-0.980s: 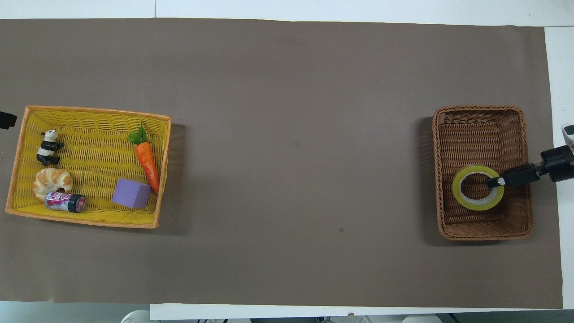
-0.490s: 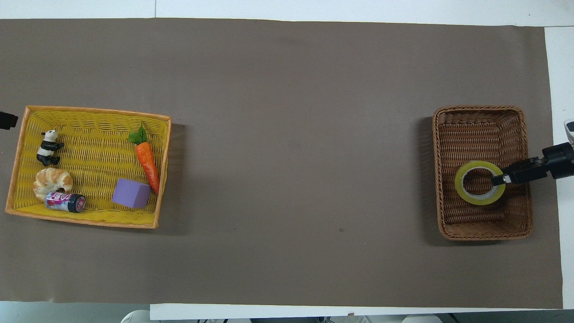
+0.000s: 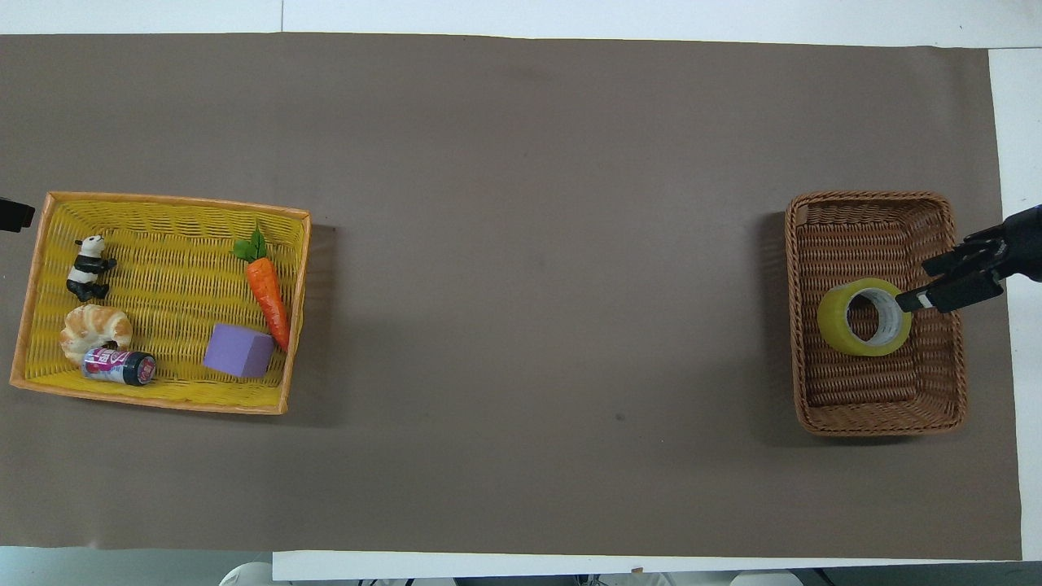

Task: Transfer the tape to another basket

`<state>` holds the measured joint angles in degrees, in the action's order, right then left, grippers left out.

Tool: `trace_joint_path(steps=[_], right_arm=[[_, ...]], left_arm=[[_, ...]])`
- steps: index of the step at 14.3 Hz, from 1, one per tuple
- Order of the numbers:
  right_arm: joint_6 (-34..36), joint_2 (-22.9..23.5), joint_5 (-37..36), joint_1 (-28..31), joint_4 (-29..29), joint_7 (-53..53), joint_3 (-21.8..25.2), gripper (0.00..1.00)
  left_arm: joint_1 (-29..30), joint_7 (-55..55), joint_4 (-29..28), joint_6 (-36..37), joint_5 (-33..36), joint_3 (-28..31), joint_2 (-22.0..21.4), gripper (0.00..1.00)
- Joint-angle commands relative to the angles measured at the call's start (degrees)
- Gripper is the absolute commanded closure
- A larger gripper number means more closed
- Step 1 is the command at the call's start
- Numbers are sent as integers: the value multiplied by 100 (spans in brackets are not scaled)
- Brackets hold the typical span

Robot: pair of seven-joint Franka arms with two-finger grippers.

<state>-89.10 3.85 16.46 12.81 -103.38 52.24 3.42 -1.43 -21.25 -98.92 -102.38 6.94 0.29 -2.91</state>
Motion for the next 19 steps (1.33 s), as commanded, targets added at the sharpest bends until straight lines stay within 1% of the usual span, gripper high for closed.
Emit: trace_joint_path(steps=[1, 2, 4, 5, 6, 7, 9, 10, 12, 13, 17, 19], right_arm=[[-99, -305, -354, -426, 177, -807, -17, 0], [-90, -410, -459, -620, 239, -1412, -17, 0], [-29, -691, -906, -928, 266, -2660, -25, 0], [41, -754, -1125, -1068, 292, -3171, -25, 0], [233, -754, -1215, -1122, 449, -3793, -25, 0], [531, -685, -1216, -1122, 694, -4139, -25, 0], [849, -378, -1285, -1079, 1396, -4300, -8, 0], [1041, -263, -1460, -1035, 1713, -4301, -8, 0], [1096, -52, -1882, -1035, 2023, -4309, -51, 0], [1096, -77, -1849, -982, 1963, -4309, -78, 0], [1254, -191, -1822, -1122, 1778, -4590, -17, 0], [1220, -340, -1822, -1122, 1489, -4600, -8, 0]], left_arm=[[-323, 794, 101, 391, -235, 77, 10, 0], [-323, 998, 206, 551, -507, 77, 27, 0], [-288, 1027, 653, 1120, -773, 77, 167, 0], [-279, 1027, 873, 1367, -800, 77, 238, 0], [-279, 1036, 970, 1526, -800, 77, 247, 0], [-279, 1070, 1032, 1606, -800, 77, 238, 0], [-279, 1115, 1269, 1782, -800, 68, 238, 0], [-288, 1123, 1331, 1817, -783, 16, 247, 0], [-253, 1132, 1340, 1905, -756, -11, 212, 0], [-235, 1132, 1349, 1932, -756, -11, 203, 0], [-156, 1132, 1349, 1809, -721, -20, 150, 0], [-138, 1132, 1314, 1800, -712, -20, 142, 0]])
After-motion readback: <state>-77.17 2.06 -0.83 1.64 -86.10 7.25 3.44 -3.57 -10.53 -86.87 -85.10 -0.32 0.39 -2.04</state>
